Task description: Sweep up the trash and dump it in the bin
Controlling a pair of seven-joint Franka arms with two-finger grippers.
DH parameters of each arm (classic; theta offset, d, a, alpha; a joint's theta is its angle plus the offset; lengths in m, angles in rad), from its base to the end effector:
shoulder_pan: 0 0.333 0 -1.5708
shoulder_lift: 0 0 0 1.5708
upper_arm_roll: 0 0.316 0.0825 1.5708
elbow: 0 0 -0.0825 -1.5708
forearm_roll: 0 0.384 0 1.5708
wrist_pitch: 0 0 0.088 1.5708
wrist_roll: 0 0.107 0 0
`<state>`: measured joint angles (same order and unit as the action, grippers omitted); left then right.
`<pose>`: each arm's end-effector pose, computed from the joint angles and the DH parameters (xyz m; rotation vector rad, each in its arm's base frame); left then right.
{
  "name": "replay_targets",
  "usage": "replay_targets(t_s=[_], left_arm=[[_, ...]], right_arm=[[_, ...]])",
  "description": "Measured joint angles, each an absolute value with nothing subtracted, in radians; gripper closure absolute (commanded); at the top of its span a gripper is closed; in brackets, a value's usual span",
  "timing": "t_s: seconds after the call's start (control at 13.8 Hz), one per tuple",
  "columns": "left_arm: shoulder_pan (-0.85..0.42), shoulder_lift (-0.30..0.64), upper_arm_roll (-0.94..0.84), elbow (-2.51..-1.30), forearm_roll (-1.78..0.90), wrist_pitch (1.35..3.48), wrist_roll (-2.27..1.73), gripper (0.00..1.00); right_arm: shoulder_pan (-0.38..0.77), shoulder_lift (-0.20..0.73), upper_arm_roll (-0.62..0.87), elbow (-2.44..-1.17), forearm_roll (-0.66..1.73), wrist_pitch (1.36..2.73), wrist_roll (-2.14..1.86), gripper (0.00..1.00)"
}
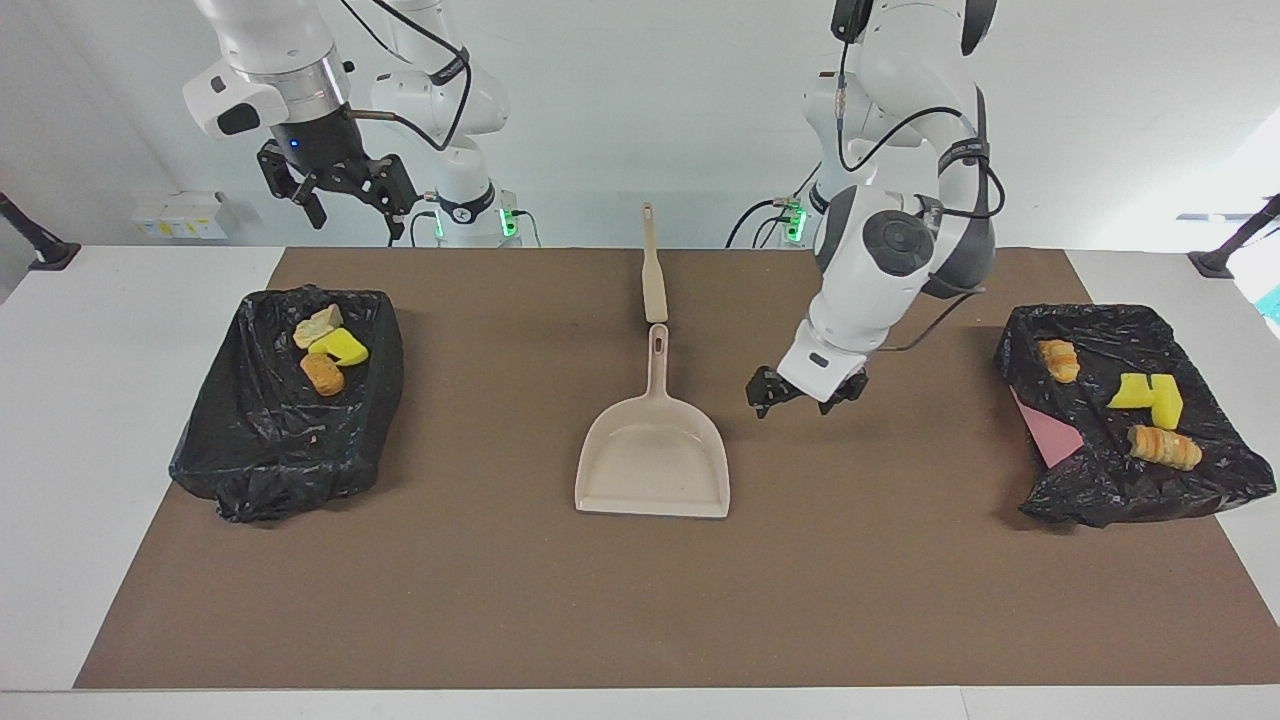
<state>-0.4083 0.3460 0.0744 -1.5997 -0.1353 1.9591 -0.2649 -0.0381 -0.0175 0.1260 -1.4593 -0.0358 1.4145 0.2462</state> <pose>0.6206 -0.2304 0.4335 3.0410 -0.0353 -0.0237 0.5305 0.0432 0.6723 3.0894 -0.2530 -0.0322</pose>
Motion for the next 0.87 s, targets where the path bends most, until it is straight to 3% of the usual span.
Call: replay_targets(t_s=[0.43, 0.87], left_arm=[[-0.233, 0.309, 0.075, -1.589, -0.135, 1.962, 0.002, 0.00], [-0.124, 0.239, 0.078, -1.588, -0.132, 1.919, 0.139, 0.00]], right_arm=[[0.055, -0.030, 0.026, -1.465, -0.036, 1.407, 0.246, 0.00], [0.059, -0.030, 0.011, -1.468, -0.036, 1.407, 0.246, 0.00]])
